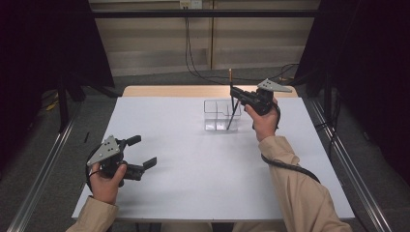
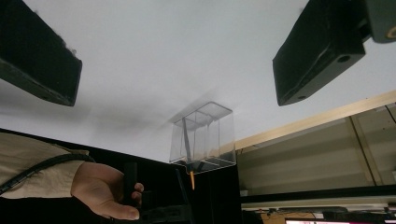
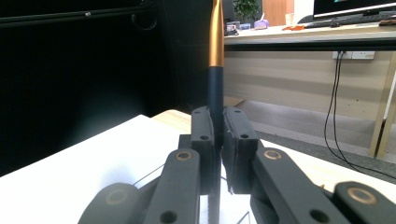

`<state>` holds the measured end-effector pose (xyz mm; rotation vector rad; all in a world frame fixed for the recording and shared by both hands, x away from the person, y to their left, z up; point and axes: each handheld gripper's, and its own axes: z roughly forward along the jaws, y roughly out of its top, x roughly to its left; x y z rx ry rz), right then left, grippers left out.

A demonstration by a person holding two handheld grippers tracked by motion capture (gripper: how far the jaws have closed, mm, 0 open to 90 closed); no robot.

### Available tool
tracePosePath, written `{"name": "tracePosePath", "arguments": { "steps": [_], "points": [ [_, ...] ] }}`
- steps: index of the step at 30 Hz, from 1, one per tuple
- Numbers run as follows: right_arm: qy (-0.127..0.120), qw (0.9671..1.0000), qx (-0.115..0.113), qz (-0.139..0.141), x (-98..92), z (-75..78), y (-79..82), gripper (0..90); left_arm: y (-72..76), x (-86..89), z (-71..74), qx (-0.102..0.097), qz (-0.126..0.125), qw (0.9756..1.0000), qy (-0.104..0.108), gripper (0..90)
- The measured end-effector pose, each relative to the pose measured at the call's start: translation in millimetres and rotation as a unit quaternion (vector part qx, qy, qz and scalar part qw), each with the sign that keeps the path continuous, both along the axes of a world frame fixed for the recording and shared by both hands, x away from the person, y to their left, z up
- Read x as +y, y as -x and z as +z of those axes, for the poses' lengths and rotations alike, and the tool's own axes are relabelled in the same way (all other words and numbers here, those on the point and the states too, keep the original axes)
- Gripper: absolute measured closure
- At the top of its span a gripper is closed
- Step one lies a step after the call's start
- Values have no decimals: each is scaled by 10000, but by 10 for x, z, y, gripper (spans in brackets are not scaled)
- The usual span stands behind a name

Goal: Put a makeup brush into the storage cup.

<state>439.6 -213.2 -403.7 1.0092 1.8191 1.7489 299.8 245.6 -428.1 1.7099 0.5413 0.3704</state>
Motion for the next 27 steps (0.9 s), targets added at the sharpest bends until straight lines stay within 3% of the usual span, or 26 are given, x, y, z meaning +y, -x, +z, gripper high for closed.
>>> {"name": "tracePosePath", "arguments": {
  "steps": [27],
  "points": [
    [192, 9997, 30, -112, -51, -126, -51, 838, 6, -3, 8, -29, -8, 10000, 13, 12]
  ]
}}
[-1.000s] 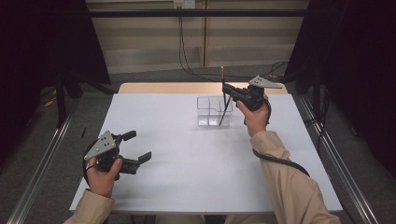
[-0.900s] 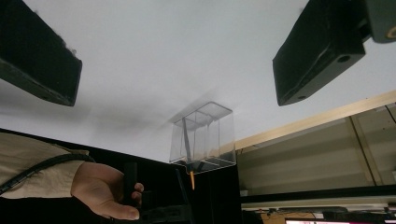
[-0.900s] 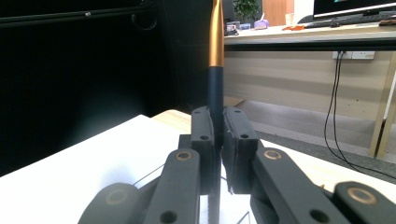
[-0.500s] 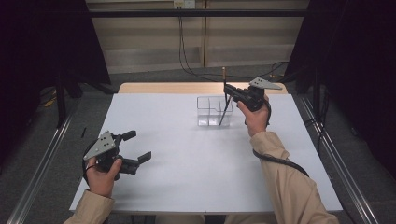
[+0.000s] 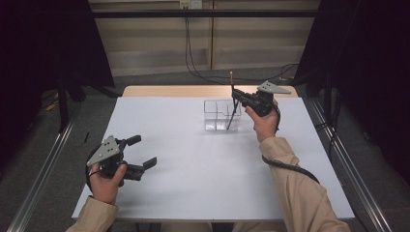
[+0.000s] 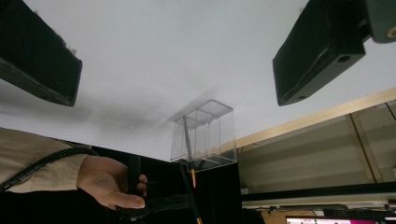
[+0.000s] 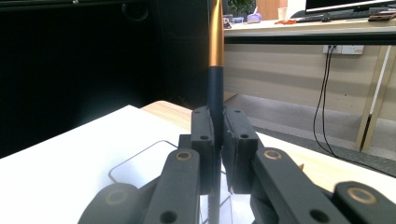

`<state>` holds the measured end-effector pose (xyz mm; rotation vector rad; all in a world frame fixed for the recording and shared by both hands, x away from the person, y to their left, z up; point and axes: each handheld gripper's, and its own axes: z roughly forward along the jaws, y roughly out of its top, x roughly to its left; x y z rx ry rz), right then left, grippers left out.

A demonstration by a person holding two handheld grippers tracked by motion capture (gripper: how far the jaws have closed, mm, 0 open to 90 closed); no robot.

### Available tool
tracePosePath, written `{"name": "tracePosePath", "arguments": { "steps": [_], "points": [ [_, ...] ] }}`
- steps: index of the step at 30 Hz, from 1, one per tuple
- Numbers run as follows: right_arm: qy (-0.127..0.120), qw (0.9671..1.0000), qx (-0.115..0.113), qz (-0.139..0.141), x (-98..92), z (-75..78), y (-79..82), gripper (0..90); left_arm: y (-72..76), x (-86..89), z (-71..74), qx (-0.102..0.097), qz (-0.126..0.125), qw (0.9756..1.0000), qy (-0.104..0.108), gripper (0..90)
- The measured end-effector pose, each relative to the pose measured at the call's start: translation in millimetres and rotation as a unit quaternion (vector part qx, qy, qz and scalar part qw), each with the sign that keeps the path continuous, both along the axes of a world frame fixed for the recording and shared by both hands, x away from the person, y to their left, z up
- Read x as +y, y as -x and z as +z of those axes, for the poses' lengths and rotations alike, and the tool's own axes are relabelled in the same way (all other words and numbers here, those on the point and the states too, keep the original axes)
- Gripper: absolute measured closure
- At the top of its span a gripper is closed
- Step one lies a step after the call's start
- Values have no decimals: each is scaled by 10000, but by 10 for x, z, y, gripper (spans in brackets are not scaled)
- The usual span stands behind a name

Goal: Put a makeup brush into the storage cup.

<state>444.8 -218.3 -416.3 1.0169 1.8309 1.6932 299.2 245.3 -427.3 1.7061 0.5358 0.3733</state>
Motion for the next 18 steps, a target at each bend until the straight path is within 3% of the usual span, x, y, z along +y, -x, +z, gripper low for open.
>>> {"name": "tracePosePath", "arguments": {
  "steps": [18],
  "points": [
    [33, 10000, 63, -10, -49, -71, 25, 837, 3, 0, 7, -11, 10, 10000, 12, 11]
  ]
}}
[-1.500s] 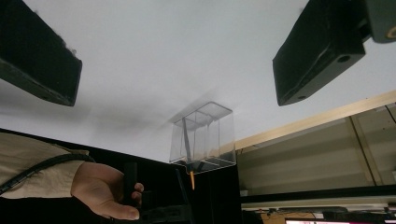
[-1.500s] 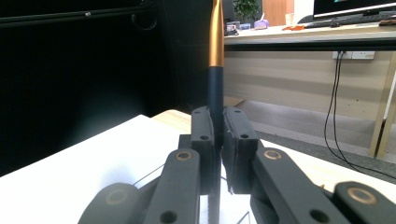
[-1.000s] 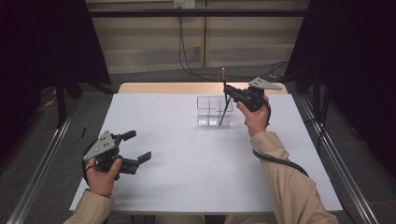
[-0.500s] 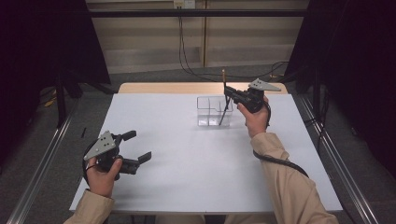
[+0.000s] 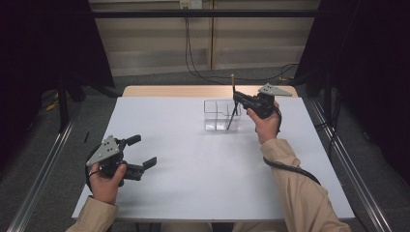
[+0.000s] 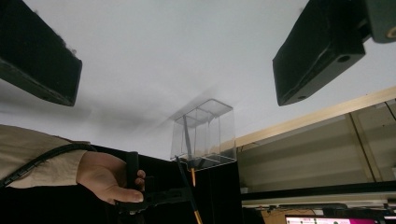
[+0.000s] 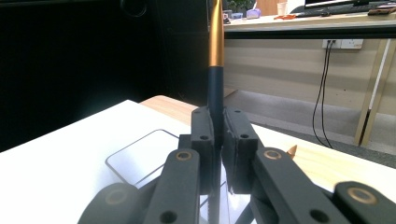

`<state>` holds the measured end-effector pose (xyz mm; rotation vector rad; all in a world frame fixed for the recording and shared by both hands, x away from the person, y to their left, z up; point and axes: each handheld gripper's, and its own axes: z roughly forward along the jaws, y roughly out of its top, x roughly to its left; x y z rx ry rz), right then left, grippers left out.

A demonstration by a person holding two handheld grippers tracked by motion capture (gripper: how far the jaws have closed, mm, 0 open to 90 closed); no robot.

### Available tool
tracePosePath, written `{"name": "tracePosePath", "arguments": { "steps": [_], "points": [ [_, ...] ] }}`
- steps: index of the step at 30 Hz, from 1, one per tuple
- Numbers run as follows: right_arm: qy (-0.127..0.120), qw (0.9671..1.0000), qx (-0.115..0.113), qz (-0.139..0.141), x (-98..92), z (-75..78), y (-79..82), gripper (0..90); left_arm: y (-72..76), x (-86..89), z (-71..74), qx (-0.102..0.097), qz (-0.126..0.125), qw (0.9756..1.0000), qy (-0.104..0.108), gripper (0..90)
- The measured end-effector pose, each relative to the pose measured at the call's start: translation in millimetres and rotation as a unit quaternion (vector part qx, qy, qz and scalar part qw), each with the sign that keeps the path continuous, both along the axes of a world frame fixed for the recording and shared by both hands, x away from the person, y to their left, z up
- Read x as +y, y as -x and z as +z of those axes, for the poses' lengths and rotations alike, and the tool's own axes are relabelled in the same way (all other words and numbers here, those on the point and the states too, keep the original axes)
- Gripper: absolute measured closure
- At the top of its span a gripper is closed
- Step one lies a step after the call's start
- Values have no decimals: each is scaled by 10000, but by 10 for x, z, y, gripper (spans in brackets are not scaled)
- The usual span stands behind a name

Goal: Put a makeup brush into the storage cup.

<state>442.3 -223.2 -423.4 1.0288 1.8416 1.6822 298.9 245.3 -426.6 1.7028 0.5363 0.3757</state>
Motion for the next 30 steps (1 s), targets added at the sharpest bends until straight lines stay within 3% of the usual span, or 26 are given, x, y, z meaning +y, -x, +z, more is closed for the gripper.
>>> {"name": "tracePosePath", "arguments": {
  "steps": [30],
  "points": [
    [25, 9999, 79, 61, -27, -114, 44, 837, 5, -8, 2, -17, -19, 10000, -13, 9]
  ]
}}
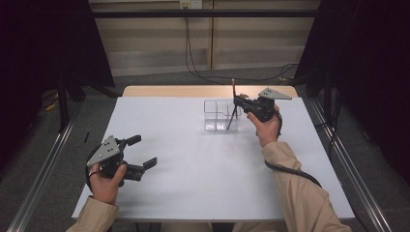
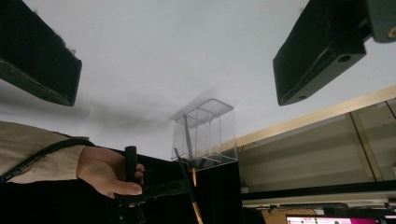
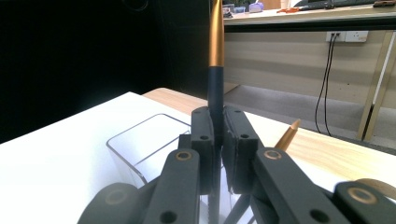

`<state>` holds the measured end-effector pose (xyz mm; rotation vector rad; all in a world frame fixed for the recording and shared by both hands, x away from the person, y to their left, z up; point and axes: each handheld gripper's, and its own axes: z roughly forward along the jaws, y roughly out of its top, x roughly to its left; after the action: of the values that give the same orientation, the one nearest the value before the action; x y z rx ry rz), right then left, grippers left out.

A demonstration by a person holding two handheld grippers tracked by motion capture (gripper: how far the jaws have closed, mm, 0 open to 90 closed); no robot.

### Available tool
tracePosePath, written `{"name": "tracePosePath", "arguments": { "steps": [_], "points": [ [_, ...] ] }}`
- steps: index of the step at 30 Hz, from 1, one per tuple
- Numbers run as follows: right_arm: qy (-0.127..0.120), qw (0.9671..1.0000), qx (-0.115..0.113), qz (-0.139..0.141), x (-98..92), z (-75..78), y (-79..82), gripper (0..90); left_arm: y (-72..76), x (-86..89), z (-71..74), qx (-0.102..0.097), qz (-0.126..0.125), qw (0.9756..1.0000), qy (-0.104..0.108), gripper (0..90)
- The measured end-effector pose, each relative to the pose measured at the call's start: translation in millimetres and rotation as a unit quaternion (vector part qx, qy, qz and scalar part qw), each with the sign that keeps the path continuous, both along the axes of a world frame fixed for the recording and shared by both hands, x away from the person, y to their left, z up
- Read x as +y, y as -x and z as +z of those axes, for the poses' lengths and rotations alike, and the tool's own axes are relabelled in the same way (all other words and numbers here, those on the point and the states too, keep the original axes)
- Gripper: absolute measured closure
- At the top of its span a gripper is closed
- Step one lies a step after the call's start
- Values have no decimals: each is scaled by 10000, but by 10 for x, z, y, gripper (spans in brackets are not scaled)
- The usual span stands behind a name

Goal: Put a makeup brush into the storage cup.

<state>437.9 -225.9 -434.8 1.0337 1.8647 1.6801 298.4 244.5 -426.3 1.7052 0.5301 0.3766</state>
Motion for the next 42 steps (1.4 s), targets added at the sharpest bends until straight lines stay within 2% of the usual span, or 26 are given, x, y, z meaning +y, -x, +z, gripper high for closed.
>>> {"name": "tracePosePath", "arguments": {
  "steps": [27, 28, 31, 42],
  "points": [
    [96, 9998, 147, 37, -69, -62, 97, 834, 1, -13, -3, 5, -9, 10000, -35, 10],
    [93, 9999, 133, 9, -71, -62, 106, 815, 2, -16, -2, 5, -12, 10000, -25, 9],
    [95, 9997, 189, -74, -76, -56, 124, 633, 4, -19, -1, 8, -5, 10000, -28, 9],
    [-56, 9998, 167, -39, -106, -23, 190, 424, 6, -25, 0, 8, -6, 10000, -30, 9]
  ]
}}
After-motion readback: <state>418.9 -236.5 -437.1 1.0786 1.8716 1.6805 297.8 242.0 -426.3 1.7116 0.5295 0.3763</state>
